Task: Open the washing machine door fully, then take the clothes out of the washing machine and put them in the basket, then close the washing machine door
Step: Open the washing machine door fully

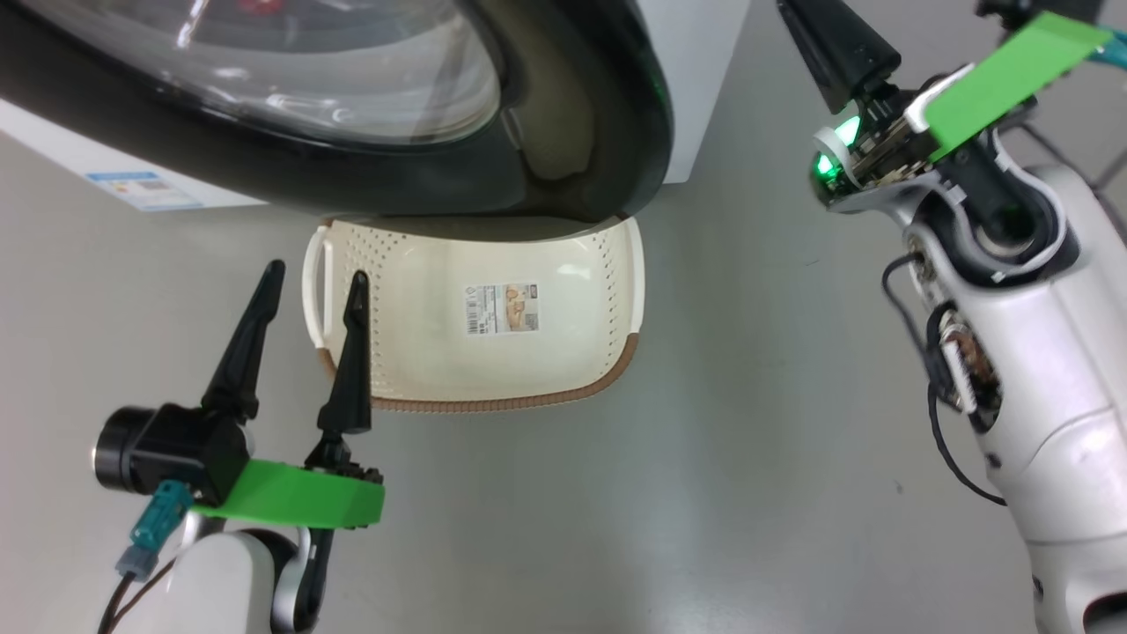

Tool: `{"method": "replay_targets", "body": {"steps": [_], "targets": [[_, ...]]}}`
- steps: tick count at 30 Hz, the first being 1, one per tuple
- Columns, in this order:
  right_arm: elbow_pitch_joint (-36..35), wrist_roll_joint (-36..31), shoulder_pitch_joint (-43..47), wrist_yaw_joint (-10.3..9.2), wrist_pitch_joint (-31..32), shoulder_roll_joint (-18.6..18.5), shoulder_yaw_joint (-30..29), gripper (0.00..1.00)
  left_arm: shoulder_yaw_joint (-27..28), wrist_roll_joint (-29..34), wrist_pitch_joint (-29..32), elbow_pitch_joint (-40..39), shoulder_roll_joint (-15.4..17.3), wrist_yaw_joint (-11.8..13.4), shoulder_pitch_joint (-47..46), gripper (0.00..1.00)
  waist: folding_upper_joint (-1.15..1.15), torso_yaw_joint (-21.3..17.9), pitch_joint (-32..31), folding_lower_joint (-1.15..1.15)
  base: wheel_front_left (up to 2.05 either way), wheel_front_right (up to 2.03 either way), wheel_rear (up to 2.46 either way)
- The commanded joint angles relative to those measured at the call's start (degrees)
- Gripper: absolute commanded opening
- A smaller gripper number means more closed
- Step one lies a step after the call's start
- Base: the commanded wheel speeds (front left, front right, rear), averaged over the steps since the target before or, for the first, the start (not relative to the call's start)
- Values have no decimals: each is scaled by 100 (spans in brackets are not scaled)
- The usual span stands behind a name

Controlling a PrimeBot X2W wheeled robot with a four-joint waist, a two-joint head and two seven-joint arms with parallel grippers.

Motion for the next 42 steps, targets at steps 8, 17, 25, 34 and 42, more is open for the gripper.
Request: {"method": "replay_targets", "body": {"steps": [8,17,25,34,42], "targets": [[871,855,-783,30,2159,11,-72,0,18,-100,-69,-145,139,114,-92,100,0,251,114,0,0,0,0],[1025,579,-911,30,2754,56,82,0,-16,-118,-69,-116,139,152,-82,100,0,392,115,0,0,0,0],[902,338,-685,30,3004,166,107,0,-4,-98,-69,-56,139,154,-16,100,0,476,-82,0,0,0,0],[809,45,-282,30,3270,250,272,0,6,-120,-69,-4,139,174,123,100,0,587,-433,0,0,0,0],[842,-46,103,30,3377,354,435,0,26,-173,-69,15,139,209,266,100,0,723,-766,0,0,0,0]]}}
